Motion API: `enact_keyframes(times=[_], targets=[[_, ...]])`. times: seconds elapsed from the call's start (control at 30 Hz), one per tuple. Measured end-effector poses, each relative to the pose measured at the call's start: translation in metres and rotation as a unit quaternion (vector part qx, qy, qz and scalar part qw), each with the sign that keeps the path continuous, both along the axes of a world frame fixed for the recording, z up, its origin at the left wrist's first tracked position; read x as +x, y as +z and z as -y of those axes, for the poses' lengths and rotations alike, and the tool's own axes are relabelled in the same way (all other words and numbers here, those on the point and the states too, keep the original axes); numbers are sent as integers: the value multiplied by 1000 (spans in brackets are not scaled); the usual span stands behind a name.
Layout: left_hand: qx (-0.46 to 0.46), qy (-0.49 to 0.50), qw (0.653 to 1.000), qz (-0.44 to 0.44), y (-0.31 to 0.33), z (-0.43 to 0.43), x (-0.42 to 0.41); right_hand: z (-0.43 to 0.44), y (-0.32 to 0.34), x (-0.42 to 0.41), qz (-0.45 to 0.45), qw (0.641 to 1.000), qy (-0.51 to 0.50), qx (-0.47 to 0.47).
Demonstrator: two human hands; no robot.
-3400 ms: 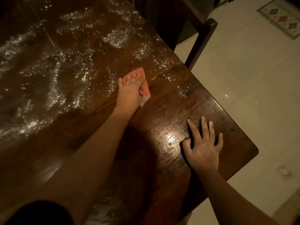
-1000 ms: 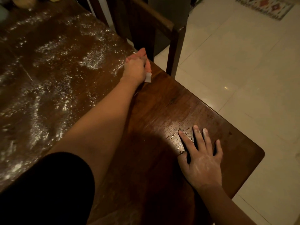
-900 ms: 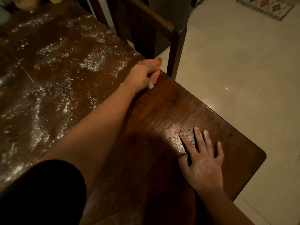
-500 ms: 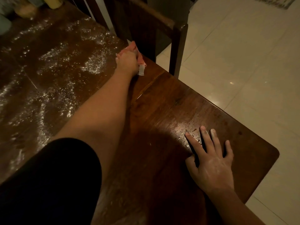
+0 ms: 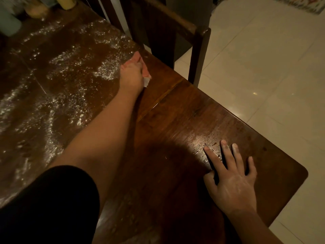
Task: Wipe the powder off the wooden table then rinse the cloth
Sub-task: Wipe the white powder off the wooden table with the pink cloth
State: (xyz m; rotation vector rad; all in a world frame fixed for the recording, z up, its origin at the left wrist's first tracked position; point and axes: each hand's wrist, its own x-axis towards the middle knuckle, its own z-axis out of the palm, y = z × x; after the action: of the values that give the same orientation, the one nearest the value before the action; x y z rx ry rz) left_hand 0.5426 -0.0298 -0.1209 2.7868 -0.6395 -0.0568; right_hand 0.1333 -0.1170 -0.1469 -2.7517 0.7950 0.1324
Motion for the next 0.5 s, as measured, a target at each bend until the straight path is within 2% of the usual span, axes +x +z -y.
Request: enact_keyframes(times=[0.1,0.17,0.2,0.27,0.33,0.37,0.4,0.5], targets=[[-80,-50,996,0,-4,-2,-57,-1,1,0,-5,1000,0,6],[-74,-117,990,-8,-10,-27,-83,0,1,0,-13,1000,0,7],[-62,-117,991,-8,-13,-44,-86,1,2,0,-16,1000,-2,8],[-88,5,996,4,-19,-81,-75,0,2,0,-22,1000,-6,10],[-136,175,975,13,-12,-98,-74,0,3,1,-28,999,-9,16],[-136,215,967,18,-9,-96,-79,-1,4,1,-30,999,-13,20],[-132,217,967,12,-3,-92,-89,-1,5,2,-30,999,-16,22],[-129,82,988,1,-3,-82,-132,-3,9,3,-27,999,-20,24]])
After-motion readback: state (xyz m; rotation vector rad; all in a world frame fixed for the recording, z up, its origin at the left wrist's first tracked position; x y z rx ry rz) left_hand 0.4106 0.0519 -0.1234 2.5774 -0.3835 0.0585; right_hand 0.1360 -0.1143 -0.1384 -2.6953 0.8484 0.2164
